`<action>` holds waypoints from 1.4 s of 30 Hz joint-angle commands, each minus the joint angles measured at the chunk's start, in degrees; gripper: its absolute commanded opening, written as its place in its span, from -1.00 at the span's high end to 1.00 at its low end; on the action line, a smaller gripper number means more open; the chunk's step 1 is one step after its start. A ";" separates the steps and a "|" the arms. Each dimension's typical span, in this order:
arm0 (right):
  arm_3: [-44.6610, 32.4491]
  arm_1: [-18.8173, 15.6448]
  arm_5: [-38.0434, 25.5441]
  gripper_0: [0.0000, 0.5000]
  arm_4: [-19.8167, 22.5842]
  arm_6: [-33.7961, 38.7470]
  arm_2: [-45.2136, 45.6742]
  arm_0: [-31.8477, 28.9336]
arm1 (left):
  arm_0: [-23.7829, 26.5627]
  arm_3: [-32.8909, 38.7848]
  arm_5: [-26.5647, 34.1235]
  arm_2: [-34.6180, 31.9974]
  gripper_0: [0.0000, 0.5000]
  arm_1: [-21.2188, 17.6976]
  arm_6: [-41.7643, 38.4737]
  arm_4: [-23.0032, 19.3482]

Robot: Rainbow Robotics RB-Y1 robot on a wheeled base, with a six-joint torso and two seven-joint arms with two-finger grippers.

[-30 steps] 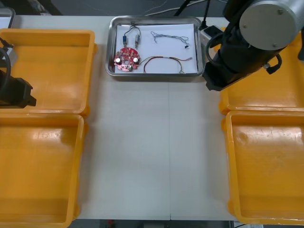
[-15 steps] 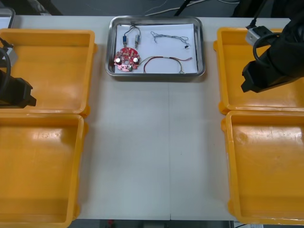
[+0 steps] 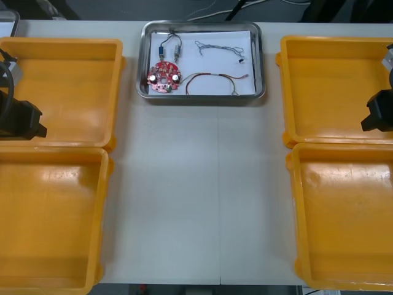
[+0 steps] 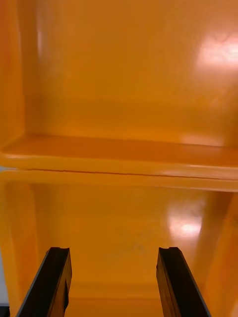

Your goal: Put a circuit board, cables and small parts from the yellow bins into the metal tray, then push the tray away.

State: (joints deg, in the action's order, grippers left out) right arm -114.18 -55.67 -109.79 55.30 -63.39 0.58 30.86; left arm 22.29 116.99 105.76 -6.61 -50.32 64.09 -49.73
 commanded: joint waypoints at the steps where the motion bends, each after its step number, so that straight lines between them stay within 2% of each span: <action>1: -0.69 -2.33 -0.21 -1.00 -0.02 3.36 6.45 -4.14 | -1.02 1.67 0.06 -1.83 -1.00 -1.88 -4.41 0.51; 12: -0.61 -2.33 -0.21 -1.00 -2.83 4.59 10.93 -10.65 | -1.02 1.67 0.06 -1.83 -1.00 -1.88 -4.41 0.51; 18: 0.89 -1.98 -0.21 -1.00 -2.66 4.24 10.93 -11.09 | -1.02 1.67 0.06 -1.83 -1.00 -1.88 -4.41 0.51; 36: 0.54 2.41 -0.21 -1.00 -1.78 0.46 10.93 -11.26 | -1.02 1.67 0.06 -1.83 -1.00 -1.88 -4.41 0.51; 42: 0.45 4.08 -0.21 -1.00 -4.15 -5.61 10.93 -11.35 | -1.02 1.67 0.06 -1.83 -1.00 -1.88 -4.41 0.51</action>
State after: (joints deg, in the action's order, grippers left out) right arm -112.94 -52.73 -109.79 52.57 -63.24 9.73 20.03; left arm 22.29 116.99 105.76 -6.61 -50.32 64.09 -49.73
